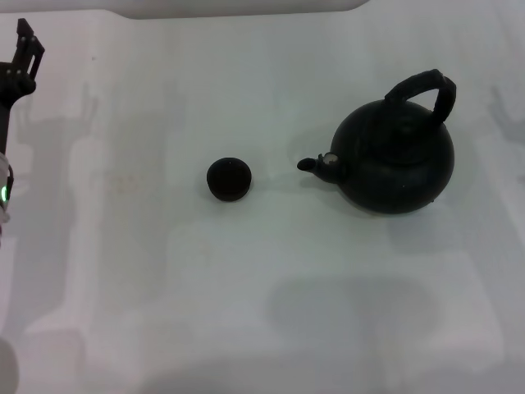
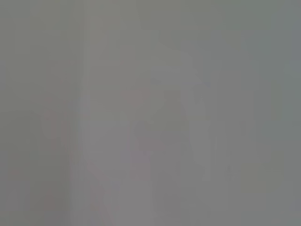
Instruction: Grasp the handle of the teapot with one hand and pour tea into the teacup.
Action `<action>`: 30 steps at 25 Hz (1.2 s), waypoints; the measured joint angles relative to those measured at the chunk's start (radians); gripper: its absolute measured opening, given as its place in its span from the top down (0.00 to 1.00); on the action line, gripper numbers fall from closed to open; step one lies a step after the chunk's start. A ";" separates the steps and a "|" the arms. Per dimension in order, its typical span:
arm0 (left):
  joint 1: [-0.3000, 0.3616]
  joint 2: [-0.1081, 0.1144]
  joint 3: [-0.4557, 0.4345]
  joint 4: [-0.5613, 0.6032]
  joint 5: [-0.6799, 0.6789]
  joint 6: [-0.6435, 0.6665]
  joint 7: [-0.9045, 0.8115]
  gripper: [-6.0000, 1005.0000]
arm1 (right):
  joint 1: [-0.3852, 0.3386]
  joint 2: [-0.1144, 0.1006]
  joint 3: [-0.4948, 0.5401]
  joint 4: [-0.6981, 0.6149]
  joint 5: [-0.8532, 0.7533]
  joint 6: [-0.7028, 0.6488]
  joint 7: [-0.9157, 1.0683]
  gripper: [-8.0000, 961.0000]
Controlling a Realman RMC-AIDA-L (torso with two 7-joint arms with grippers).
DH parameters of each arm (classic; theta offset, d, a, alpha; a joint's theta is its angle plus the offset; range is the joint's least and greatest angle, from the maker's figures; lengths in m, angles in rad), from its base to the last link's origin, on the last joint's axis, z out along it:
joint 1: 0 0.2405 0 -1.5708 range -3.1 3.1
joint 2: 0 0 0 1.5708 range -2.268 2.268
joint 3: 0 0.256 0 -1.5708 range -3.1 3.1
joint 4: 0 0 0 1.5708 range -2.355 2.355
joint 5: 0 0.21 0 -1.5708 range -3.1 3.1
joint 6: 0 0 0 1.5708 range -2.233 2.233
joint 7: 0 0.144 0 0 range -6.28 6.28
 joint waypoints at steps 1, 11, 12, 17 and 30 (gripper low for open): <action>-0.001 0.000 0.000 -0.001 -0.001 0.000 0.000 0.12 | 0.000 0.000 0.000 0.002 0.000 0.003 0.003 0.09; -0.002 -0.001 0.007 -0.010 -0.002 0.002 0.000 0.12 | -0.002 -0.001 -0.012 0.021 0.010 0.010 0.006 0.09; -0.004 -0.001 0.013 -0.011 -0.002 0.002 0.000 0.12 | -0.002 -0.002 -0.012 0.021 0.013 0.010 0.007 0.09; -0.008 0.000 0.023 -0.012 -0.001 0.003 0.000 0.12 | 0.001 -0.002 -0.013 0.022 0.015 0.010 0.002 0.09; -0.004 -0.002 0.024 -0.013 -0.003 0.004 0.000 0.12 | 0.010 -0.002 -0.015 0.028 0.014 0.010 0.003 0.09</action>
